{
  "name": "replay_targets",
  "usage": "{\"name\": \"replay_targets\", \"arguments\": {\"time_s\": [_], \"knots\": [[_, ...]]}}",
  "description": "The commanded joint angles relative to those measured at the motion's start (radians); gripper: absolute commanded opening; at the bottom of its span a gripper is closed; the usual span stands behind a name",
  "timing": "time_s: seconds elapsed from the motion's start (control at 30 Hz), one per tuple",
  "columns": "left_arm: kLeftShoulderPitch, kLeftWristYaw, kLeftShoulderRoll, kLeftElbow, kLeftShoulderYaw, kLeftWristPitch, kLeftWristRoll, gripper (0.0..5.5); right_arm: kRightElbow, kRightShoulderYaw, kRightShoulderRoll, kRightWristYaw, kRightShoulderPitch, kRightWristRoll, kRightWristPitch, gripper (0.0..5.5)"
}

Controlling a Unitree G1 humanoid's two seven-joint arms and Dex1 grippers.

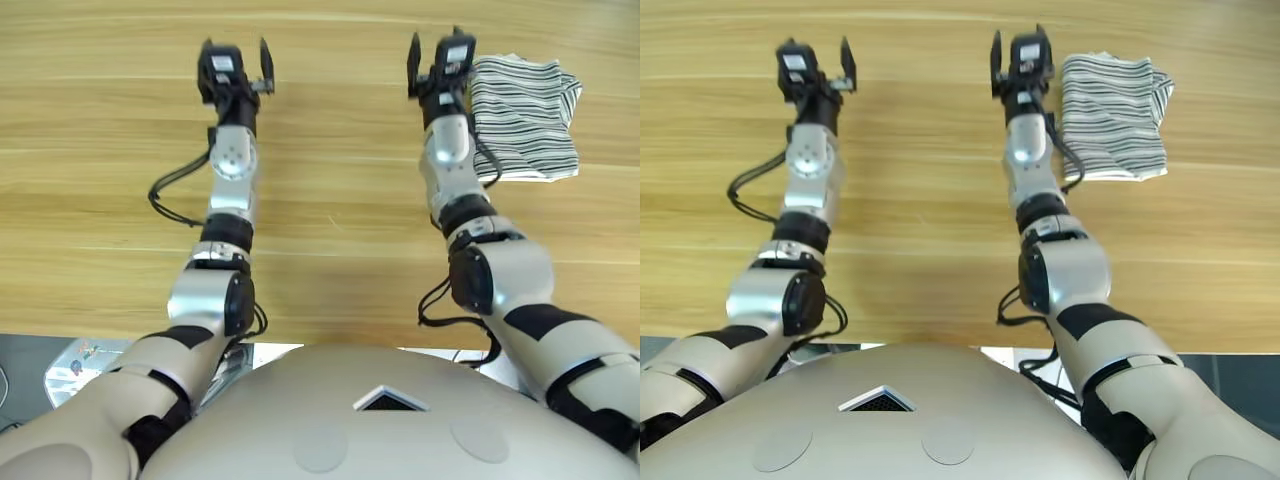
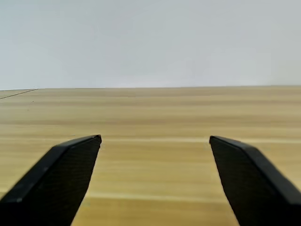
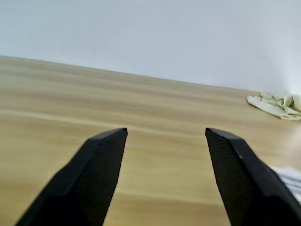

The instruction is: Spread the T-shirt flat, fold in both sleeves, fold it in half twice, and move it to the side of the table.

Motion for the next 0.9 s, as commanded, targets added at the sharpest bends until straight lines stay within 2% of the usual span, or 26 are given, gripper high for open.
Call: {"name": "replay_targets", "arguments": {"time_s": [0.03, 0.17, 0.3, 0.4, 0.5, 0.9], "knots": [[0.138, 0.049, 0.024, -0.125, -0.030, -0.041, 0.060, 4.28, -0.197, 0.029, -0.009, -0.036, 0.201, -0.046, -0.029, 3.08], [0.325, 0.024, 0.018, -0.406, -0.057, 0.018, 0.067, 4.28, -0.550, 0.021, -0.054, 0.029, 0.396, -0.027, 0.061, 3.08], [0.403, 0.015, 0.008, -0.521, -0.086, 0.086, 0.084, 4.28, -0.767, 0.055, -0.062, 0.048, 0.530, -0.067, 0.139, 3.08], [0.426, 0.010, 0.007, -0.557, -0.118, 0.114, 0.108, 4.28, -0.849, 0.067, -0.058, 0.051, 0.585, -0.078, 0.189, 3.08], [0.436, 0.012, 0.003, -0.578, -0.128, 0.139, 0.103, 3.88, -0.905, 0.067, -0.058, 0.049, 0.625, -0.087, 0.227, 3.08], [0.438, 0.001, -0.020, -0.594, -0.145, 0.164, 0.079, 3.88, -0.967, 0.052, -0.066, 0.046, 0.681, -0.099, 0.249, 3.08]]}}
